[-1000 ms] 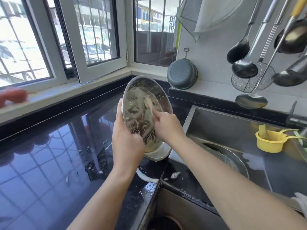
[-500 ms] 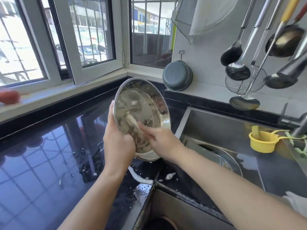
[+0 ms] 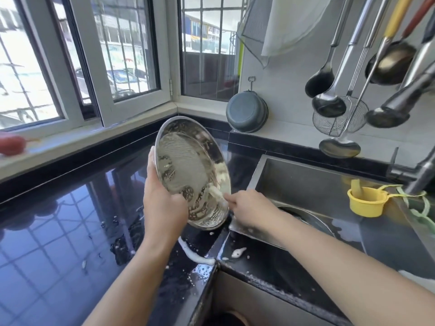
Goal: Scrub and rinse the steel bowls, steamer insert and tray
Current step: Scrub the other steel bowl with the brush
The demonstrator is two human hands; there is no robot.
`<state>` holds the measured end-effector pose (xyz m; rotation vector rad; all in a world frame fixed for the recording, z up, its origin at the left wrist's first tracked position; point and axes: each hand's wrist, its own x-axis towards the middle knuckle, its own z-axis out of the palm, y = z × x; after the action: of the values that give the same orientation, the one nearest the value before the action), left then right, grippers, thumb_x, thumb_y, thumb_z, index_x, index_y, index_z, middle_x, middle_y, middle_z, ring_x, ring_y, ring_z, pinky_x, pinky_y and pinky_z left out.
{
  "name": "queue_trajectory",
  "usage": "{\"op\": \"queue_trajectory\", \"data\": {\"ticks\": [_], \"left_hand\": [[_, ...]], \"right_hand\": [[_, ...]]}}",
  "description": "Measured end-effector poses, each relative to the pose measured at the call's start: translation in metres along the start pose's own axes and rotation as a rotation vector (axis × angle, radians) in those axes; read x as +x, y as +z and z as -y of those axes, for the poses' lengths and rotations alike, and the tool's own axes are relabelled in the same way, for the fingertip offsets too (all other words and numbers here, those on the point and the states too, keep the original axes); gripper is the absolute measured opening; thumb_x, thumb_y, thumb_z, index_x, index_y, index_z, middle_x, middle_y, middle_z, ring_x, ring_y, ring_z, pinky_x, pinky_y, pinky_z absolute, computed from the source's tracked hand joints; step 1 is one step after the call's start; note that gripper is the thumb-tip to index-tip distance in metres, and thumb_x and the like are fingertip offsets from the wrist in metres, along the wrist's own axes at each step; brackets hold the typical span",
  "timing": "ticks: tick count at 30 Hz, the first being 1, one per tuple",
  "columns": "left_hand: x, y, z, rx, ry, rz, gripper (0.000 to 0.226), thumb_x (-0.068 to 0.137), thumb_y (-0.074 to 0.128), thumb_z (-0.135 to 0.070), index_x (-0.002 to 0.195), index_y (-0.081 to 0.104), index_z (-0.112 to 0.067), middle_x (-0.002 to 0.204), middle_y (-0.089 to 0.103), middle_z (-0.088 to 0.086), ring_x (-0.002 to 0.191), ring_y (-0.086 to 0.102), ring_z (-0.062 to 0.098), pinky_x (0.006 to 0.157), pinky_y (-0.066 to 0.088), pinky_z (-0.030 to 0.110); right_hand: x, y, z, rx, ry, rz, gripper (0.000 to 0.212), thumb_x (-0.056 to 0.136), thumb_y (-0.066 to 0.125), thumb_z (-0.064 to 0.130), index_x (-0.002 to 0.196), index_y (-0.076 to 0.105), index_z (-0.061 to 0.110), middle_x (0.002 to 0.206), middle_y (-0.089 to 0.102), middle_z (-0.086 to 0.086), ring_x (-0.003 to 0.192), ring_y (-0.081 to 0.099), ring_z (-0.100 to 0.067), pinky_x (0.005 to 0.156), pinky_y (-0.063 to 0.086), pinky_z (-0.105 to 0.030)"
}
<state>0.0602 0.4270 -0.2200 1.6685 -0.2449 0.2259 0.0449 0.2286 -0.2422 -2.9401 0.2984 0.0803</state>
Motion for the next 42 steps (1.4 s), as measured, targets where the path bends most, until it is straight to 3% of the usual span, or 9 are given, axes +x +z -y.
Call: {"op": "queue_trajectory", "data": {"ticks": [3,9,14,21,25,31,34,37,42], "left_hand": [[0.01,-0.007,0.003,-0.003,-0.04,-0.006,0.107,0.08,0.044,0.021,0.156,0.027,-0.052,0.134,0.058,-0.013,0.093,0.064,-0.01,0.064,0.06,0.02],[0.008,0.011,0.026,-0.201,-0.247,-0.225,0.066,0.091,0.049,-0.003,0.151,0.039,-0.029,0.12,0.066,-0.002,0.1,0.067,0.016,0.077,0.055,0.034],[-0.03,0.037,0.031,-0.226,-0.274,-0.132,0.091,0.095,0.046,0.006,0.161,0.01,-0.045,0.144,0.052,-0.009,0.119,0.057,0.015,0.093,0.044,0.032],[-0.003,-0.005,0.014,-0.091,-0.028,-0.21,0.105,0.074,0.042,0.027,0.157,0.038,-0.037,0.145,0.054,-0.014,0.129,0.052,0.0,0.102,0.047,0.01],[-0.001,-0.004,0.003,-0.033,0.04,-0.166,0.105,0.07,0.04,0.026,0.153,0.043,-0.039,0.14,0.057,-0.011,0.133,0.051,0.01,0.111,0.049,0.033],[-0.001,0.002,-0.004,0.037,0.065,-0.154,0.103,0.071,0.041,0.026,0.149,0.044,-0.041,0.12,0.05,-0.02,0.118,0.049,-0.003,0.098,0.046,0.018],[0.0,-0.001,-0.002,0.004,0.07,-0.169,0.104,0.068,0.037,0.026,0.147,0.047,-0.041,0.125,0.055,-0.01,0.12,0.052,0.004,0.102,0.052,0.028],[0.0,0.0,-0.004,-0.01,0.079,-0.148,0.106,0.07,0.039,0.026,0.147,0.046,-0.045,0.127,0.054,-0.012,0.122,0.051,0.004,0.103,0.053,0.037],[-0.007,0.005,-0.01,0.027,0.077,-0.124,0.105,0.074,0.035,0.023,0.15,0.039,-0.049,0.119,0.045,-0.018,0.11,0.04,-0.022,0.085,0.038,0.008]], "right_hand": [[-0.023,-0.01,0.004,-0.136,-0.029,0.167,0.04,0.095,0.045,0.019,0.128,0.064,0.033,0.111,0.067,-0.01,0.093,0.064,-0.032,0.072,0.053,-0.036],[-0.036,-0.013,0.041,-0.123,-0.081,0.27,0.035,0.097,0.039,0.003,0.119,0.066,0.012,0.1,0.064,-0.011,0.082,0.056,-0.028,0.061,0.044,-0.033],[-0.031,-0.013,0.035,0.128,-0.145,0.306,0.039,0.107,0.043,0.026,0.142,0.056,0.039,0.103,0.07,0.002,0.081,0.063,-0.018,0.073,0.054,-0.03],[-0.04,-0.017,0.021,-0.226,-0.15,0.3,0.037,0.101,0.043,0.019,0.131,0.06,0.034,0.108,0.066,-0.009,0.089,0.063,-0.029,0.082,0.056,-0.038],[-0.036,-0.031,0.007,-0.343,-0.052,0.178,0.048,0.097,0.041,0.019,0.138,0.056,0.038,0.117,0.064,-0.009,0.099,0.064,-0.031,0.08,0.053,-0.038],[-0.025,-0.026,0.021,-0.415,-0.026,0.16,0.043,0.089,0.044,0.009,0.125,0.064,0.021,0.088,0.056,-0.004,0.074,0.055,-0.025,0.07,0.053,-0.037],[-0.032,-0.025,0.026,-0.333,-0.114,0.336,0.04,0.097,0.046,0.016,0.131,0.064,0.029,0.11,0.068,-0.005,0.085,0.061,-0.023,0.085,0.057,-0.037],[-0.013,-0.035,0.004,-0.371,-0.042,0.246,0.045,0.098,0.046,0.016,0.136,0.06,0.035,0.119,0.068,-0.004,0.099,0.065,-0.028,0.085,0.057,-0.037],[-0.014,-0.035,-0.002,-0.418,-0.027,0.163,0.051,0.097,0.041,0.012,0.139,0.056,0.036,0.106,0.067,-0.009,0.081,0.063,-0.028,0.074,0.057,-0.038]]}}
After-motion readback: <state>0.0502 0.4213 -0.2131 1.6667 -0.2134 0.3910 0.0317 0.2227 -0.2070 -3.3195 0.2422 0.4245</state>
